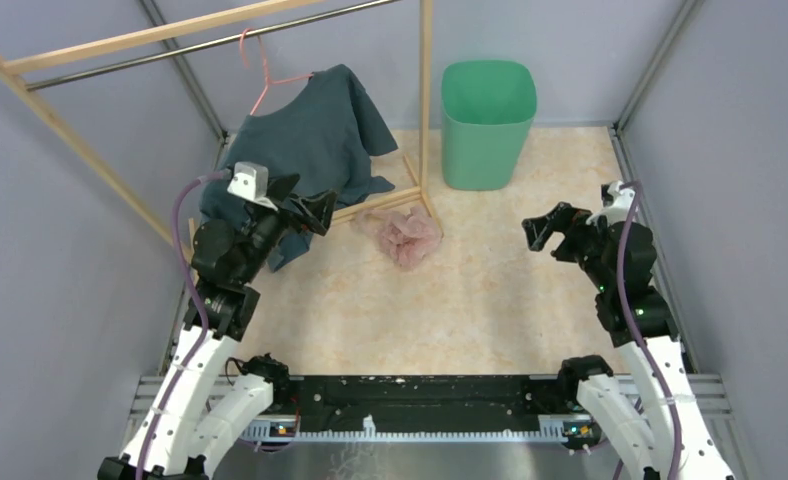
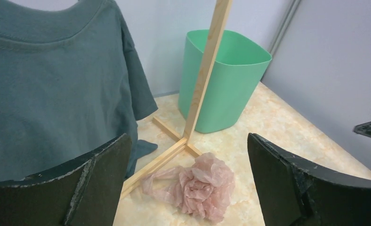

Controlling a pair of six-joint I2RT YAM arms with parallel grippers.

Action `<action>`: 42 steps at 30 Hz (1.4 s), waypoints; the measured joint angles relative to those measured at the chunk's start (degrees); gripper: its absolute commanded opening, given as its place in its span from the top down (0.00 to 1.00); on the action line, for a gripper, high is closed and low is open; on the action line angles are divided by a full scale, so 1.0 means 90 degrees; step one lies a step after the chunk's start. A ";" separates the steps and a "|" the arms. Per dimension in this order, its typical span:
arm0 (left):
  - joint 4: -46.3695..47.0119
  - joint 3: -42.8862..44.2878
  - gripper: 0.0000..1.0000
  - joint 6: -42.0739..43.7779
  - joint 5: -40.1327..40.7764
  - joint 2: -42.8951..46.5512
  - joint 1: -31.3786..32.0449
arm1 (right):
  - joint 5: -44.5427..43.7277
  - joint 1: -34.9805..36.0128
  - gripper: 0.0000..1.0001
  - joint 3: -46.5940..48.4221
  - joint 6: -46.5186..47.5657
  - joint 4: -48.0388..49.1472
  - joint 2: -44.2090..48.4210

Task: Put the trash bags into the trash bin

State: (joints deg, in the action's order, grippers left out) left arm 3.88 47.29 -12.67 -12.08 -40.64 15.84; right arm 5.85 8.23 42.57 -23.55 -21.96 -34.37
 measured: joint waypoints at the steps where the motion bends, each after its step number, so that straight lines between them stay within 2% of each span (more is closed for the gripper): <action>1: 0.0036 0.0002 0.01 -0.0034 -0.0056 -0.0002 0.0000 | -0.0002 0.0000 0.01 -0.0039 -0.0032 0.0022 -0.0080; 10: 0.0243 0.0002 0.01 -0.0321 -0.0561 -0.0321 0.0002 | -0.0461 0.0002 0.01 -0.0163 0.0233 0.0100 -0.1073; 15: 0.0321 0.0000 0.01 -0.0469 -0.0612 -0.0335 0.0002 | 0.0134 0.0002 0.01 -0.0729 -0.0121 0.0765 -0.1600; 19: 0.0561 -0.0141 0.01 -0.0583 -0.0699 -0.0330 0.0000 | 0.1124 0.0138 0.01 -0.0945 -0.0622 0.1831 -0.2659; 21: 0.0583 -0.0238 0.01 -0.0612 -0.0697 -0.0338 0.0000 | 0.1370 0.0568 0.01 -0.0889 -0.0746 0.2319 -0.3300; 24: 0.0549 -0.0250 0.01 -0.0600 -0.0699 -0.0420 0.0000 | 0.1365 0.1673 0.01 -0.0488 -0.0767 0.2630 -0.4192; 28: 0.0527 -0.0250 0.01 -0.0573 -0.0714 -0.0481 0.0000 | 0.1328 0.2883 0.04 0.0090 -0.0794 0.3281 -0.4945; 30: 0.0527 -0.0250 0.01 -0.0571 -0.0733 -0.0527 0.0000 | 0.1217 0.3111 0.05 0.0296 -0.0838 0.3592 -0.5219; 34: 0.0520 -0.0250 0.01 -0.0551 -0.0818 -0.0719 0.0000 | 0.0427 0.3327 0.12 0.0634 -0.0816 0.4092 -0.5797; 39: 0.0515 -0.0248 0.01 -0.0488 -0.0974 -0.0979 0.0000 | -0.0556 0.3468 0.12 0.0663 -0.0476 0.4777 -0.6356; 42: 0.0510 -0.0248 0.01 -0.0437 -0.1054 -0.1117 0.0000 | -0.1081 0.3604 0.21 0.0755 -0.0075 0.5132 -0.6829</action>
State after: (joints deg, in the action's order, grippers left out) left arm 8.47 45.06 -16.60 -21.56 -50.70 15.84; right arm -3.88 40.66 49.36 -24.23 24.23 -95.83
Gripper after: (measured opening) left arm 0.987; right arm 0.874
